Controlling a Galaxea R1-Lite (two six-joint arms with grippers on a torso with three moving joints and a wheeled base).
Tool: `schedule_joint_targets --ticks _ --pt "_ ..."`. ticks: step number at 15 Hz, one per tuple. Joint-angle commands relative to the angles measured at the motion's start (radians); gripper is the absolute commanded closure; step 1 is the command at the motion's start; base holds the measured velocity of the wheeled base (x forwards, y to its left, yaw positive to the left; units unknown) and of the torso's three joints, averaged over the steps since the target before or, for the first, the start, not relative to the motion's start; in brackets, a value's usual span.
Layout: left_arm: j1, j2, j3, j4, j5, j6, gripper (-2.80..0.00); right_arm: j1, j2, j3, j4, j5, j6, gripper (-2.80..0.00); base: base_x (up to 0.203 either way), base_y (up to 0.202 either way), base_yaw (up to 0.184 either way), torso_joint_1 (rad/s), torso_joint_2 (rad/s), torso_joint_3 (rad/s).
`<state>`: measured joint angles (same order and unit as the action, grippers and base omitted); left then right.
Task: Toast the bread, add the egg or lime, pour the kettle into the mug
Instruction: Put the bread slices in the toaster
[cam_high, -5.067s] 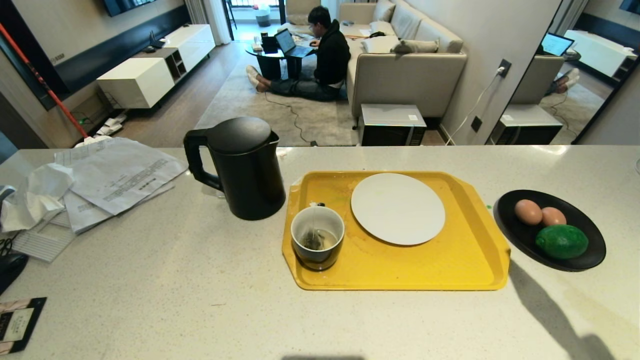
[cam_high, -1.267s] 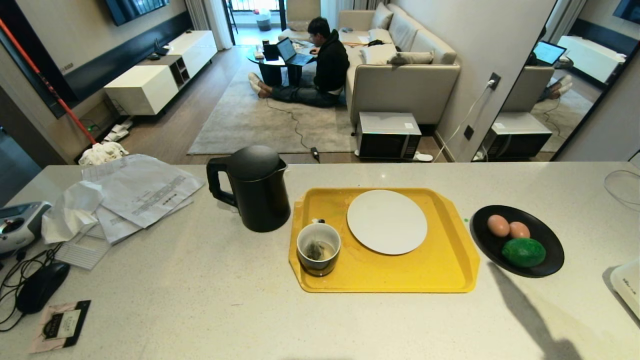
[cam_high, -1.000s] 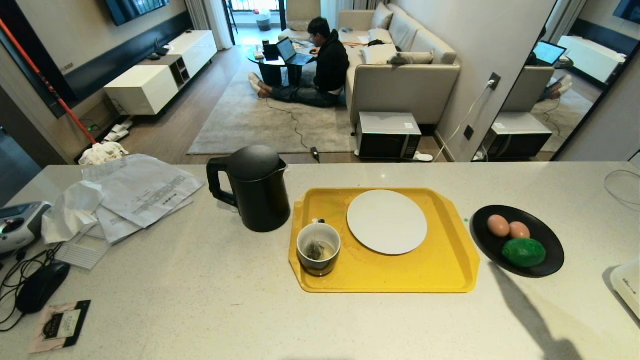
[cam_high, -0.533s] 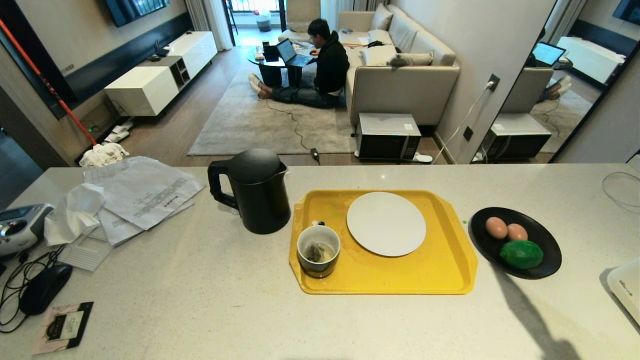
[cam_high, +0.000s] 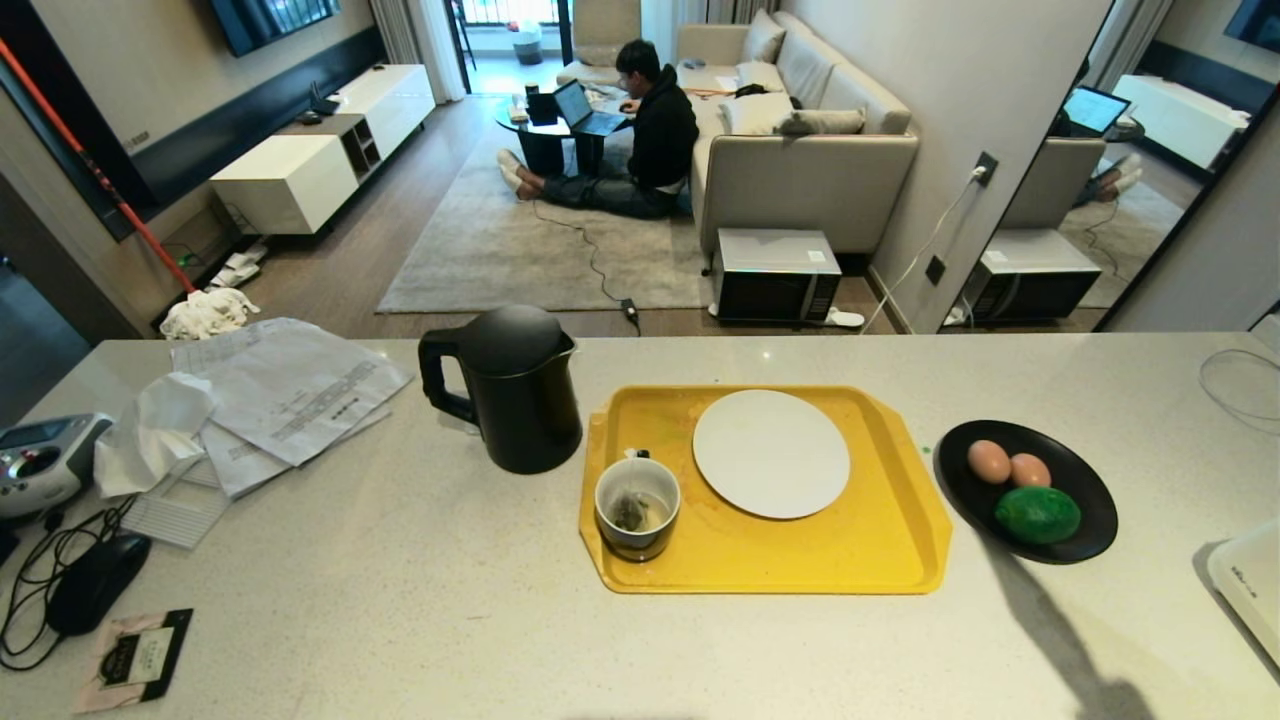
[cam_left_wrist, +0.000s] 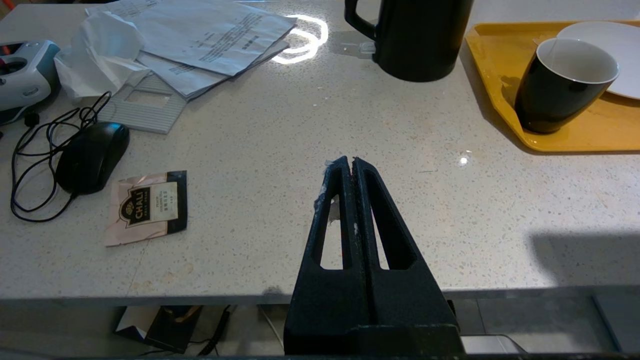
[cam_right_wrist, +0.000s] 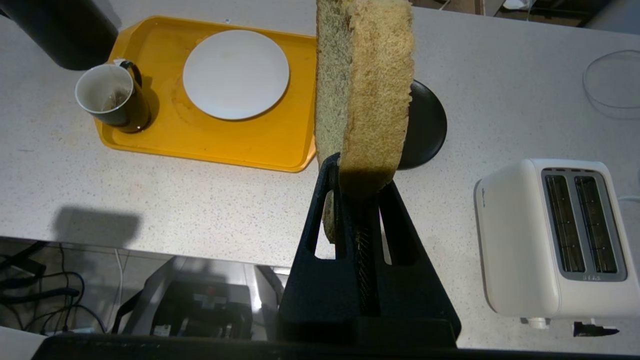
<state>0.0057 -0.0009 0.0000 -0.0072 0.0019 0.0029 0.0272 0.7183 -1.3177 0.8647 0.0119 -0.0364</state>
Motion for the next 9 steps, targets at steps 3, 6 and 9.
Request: schedule_joint_targets --ticks 3,6,9 --pt "0.000 -0.001 0.000 0.000 0.001 0.000 0.00 0.000 0.000 0.000 0.007 -0.006 0.000 0.00 0.000 0.000 0.000 0.076 -0.13 -0.059" --pt "0.000 -0.001 0.000 0.000 0.000 0.000 0.00 0.002 0.000 0.000 0.007 -0.006 0.000 0.00 0.000 0.000 0.000 0.044 -0.08 -0.036" --pt "0.000 0.001 0.000 0.000 0.001 0.002 0.00 0.002 0.000 -0.002 0.005 -0.006 0.000 0.00 0.000 0.000 0.000 0.000 0.00 0.000"
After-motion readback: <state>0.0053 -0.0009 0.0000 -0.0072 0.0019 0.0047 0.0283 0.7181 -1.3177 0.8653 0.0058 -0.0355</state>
